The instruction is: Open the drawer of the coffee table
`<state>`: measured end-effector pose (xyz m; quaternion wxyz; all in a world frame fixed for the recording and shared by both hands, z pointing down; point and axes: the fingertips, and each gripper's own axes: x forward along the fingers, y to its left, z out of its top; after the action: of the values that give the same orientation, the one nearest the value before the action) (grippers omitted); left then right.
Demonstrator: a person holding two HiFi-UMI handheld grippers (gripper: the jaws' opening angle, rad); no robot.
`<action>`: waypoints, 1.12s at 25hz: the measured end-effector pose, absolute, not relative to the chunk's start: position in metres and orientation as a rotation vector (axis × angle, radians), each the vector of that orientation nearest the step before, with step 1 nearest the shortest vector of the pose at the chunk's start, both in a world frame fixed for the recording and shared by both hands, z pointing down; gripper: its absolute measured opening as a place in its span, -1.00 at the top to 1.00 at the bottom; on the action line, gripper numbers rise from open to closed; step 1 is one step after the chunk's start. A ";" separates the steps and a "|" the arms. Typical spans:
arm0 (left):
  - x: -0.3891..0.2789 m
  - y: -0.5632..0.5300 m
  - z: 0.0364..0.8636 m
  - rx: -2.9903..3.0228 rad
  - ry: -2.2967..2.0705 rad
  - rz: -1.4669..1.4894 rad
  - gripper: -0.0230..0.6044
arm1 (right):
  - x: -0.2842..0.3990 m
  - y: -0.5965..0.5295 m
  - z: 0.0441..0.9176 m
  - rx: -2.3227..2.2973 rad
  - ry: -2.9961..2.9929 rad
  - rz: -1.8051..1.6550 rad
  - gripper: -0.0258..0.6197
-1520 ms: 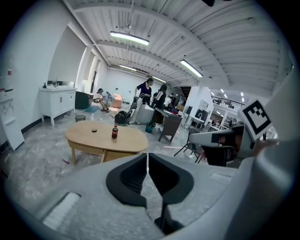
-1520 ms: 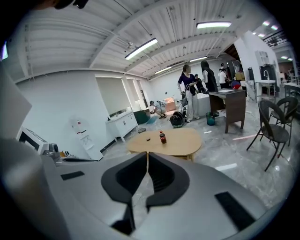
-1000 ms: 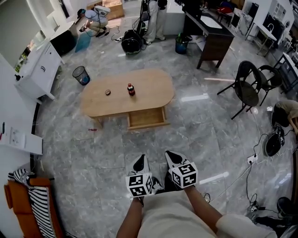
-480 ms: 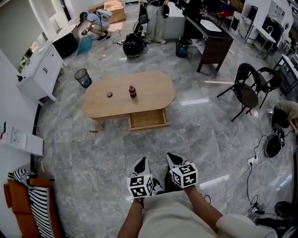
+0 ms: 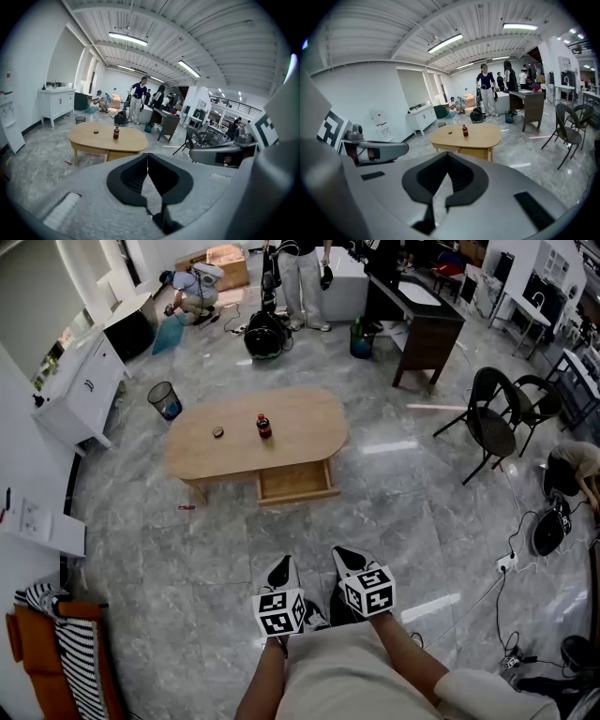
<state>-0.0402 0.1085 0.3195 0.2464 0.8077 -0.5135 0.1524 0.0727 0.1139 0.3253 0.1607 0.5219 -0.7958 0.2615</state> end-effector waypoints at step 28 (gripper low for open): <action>-0.047 0.121 0.330 2.190 -1.368 0.426 0.89 | 0.064 0.131 0.333 1.474 -2.266 0.722 0.88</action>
<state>-0.0474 0.1214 0.3297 0.2595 0.8081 -0.5048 0.1574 0.0638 0.1310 0.3331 0.1709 0.5190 -0.7980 0.2542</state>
